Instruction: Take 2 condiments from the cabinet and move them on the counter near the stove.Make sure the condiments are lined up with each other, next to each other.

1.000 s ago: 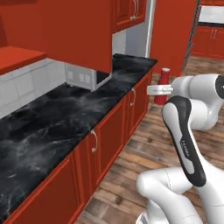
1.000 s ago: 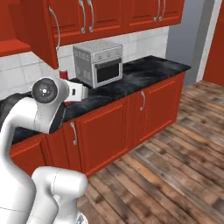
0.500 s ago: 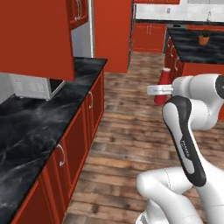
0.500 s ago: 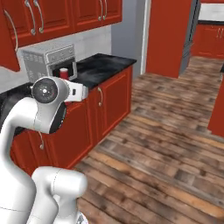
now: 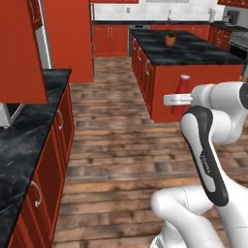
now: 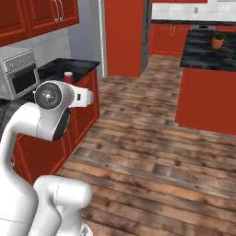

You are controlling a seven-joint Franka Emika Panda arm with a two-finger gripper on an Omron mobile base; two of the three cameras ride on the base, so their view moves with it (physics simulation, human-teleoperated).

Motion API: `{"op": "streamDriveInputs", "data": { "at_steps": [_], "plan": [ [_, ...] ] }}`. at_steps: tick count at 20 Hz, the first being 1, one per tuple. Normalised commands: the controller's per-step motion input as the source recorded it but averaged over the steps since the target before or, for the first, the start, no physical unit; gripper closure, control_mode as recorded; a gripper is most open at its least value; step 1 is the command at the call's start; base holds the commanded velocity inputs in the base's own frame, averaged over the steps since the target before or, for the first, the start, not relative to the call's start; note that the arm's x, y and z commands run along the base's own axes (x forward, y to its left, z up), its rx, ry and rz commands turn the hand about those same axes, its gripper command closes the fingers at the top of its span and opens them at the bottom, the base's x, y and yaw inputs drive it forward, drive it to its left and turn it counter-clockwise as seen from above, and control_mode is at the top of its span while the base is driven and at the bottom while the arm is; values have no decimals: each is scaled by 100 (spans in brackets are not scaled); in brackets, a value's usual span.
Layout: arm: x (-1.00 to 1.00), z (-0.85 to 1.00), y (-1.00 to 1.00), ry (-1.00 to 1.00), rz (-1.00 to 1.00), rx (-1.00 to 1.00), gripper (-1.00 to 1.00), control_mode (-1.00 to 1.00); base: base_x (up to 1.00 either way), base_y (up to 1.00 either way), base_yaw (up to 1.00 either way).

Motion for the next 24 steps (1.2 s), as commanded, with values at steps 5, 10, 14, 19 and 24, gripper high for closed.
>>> {"op": "streamDriveInputs", "data": {
  "at_steps": [5, 10, 14, 19, 24],
  "plan": [
    [0, 0, 0, 0, 0, 0, 100, 100, 7, 1, -33],
    [0, 0, 0, 0, 0, 0, 100, 100, 52, 6, -15],
    [0, 0, 0, 0, 0, 0, 100, 100, 79, -14, -10],
    [0, 0, 0, 0, 0, 0, 100, 100, 88, -72, -17],
    [0, 0, 0, 0, 0, 0, 100, 100, 81, -85, -34]
  ]
}}
